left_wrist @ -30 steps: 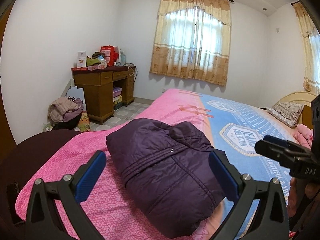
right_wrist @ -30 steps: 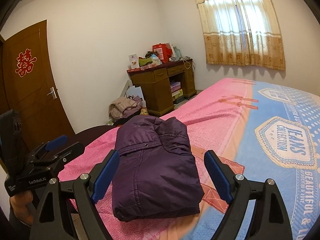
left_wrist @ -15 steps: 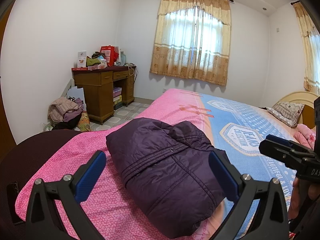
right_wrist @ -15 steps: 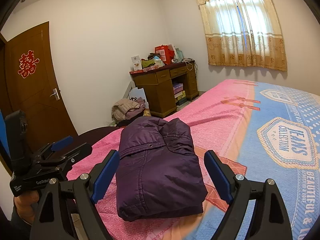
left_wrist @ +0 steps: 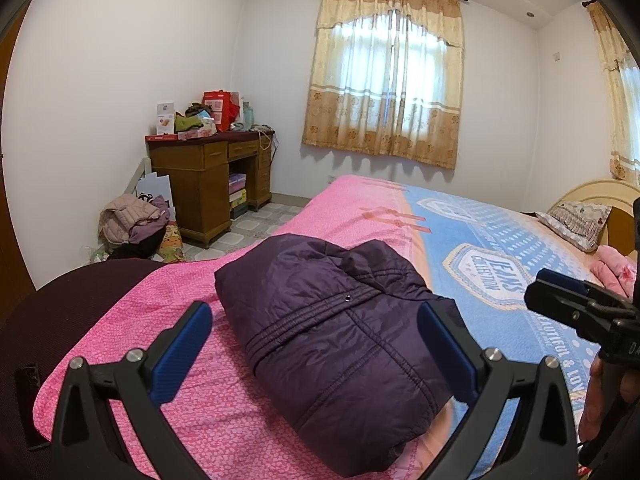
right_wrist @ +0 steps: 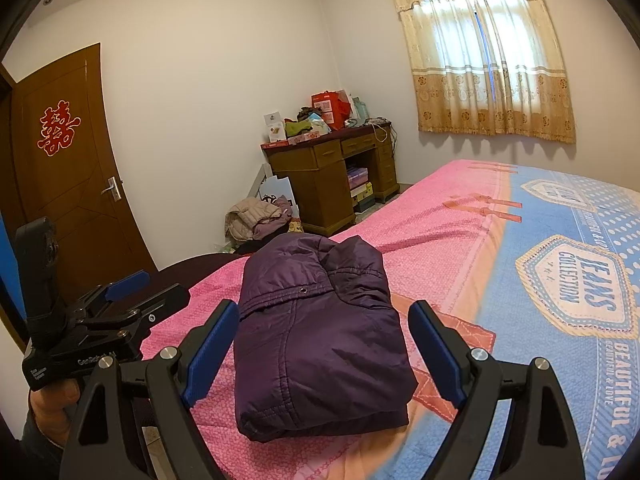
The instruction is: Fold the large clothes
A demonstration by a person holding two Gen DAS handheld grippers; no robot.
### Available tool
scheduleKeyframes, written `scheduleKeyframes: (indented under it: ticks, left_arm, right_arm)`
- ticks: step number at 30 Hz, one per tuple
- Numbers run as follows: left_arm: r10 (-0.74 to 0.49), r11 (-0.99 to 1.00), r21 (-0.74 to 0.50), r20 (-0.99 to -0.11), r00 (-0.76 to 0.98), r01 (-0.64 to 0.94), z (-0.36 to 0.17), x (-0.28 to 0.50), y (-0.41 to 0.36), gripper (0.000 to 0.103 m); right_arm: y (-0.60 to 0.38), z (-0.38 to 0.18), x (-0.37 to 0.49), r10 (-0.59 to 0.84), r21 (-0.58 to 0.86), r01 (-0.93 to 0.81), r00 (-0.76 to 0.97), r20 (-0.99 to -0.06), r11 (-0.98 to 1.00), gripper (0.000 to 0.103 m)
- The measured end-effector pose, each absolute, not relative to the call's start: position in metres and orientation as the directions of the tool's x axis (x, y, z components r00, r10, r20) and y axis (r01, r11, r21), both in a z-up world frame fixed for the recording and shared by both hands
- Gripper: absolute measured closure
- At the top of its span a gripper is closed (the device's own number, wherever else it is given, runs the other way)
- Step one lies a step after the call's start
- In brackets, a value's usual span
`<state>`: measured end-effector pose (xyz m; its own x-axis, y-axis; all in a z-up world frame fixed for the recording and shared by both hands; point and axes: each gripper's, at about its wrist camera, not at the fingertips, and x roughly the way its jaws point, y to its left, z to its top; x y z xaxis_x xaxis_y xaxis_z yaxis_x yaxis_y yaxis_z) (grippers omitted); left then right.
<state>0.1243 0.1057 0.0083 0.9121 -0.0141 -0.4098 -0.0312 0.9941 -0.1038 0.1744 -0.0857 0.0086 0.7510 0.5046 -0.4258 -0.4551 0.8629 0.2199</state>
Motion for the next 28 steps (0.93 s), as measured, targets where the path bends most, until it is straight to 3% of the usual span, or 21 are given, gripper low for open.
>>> scheduleKeyframes:
  ticks: [28]
  left_arm:
    - [0.026,0.997,-0.052,-0.404,0.915,-0.051,0.0093,0.1295,0.1114,0.0]
  right_arm:
    - [-0.0759,0.0045,0.1721,0.523,0.212,-0.48,0.736,-0.431,0.851,0.016]
